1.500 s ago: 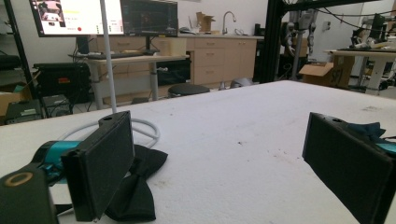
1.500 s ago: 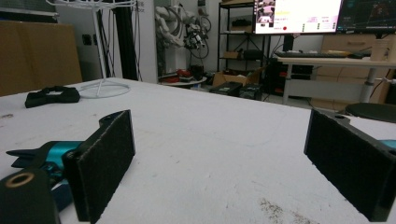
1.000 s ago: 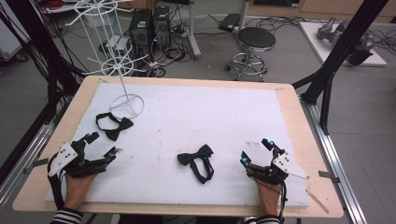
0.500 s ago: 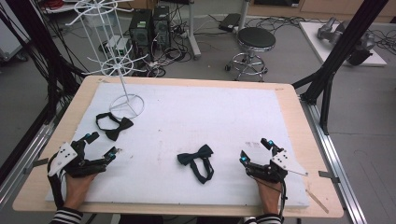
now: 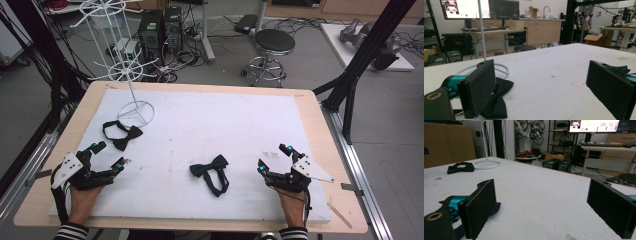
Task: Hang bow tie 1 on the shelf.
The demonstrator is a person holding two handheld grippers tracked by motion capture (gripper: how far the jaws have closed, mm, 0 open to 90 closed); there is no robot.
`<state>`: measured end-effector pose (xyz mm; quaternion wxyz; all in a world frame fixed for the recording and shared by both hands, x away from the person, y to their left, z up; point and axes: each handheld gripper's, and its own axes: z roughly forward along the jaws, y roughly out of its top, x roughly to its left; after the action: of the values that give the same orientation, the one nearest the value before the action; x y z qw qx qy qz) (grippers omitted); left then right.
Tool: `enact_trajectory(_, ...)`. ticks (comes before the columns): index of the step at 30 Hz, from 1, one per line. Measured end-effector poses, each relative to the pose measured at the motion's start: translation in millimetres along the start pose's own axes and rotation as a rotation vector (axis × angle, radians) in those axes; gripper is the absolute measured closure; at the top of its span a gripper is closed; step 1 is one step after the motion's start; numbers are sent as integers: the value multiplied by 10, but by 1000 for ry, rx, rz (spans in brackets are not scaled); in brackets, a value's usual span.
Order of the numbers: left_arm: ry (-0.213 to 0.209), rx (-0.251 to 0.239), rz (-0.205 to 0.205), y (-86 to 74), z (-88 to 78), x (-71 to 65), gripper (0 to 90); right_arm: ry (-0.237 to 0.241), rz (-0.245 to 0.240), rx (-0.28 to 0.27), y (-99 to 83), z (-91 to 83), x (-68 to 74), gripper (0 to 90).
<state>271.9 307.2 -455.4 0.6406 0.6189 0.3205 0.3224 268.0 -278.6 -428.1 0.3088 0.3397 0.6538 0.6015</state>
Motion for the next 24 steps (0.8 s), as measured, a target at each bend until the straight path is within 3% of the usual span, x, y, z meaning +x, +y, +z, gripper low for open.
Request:
enact_trajectory(6,-1,0,0,0,1,0,95,31,-10,21,130,29,-34,80)
enact_trajectory(10,0,-1,-1,0,2,0,95,75,-26,33,288,72,-57,80)
enact_trajectory(21,-1,0,1,0,4,1,95,175,-58,116,509,210,-59,80)
enact_trajectory(24,0,0,2,0,4,-2,95,225,-70,158,559,281,-42,80)
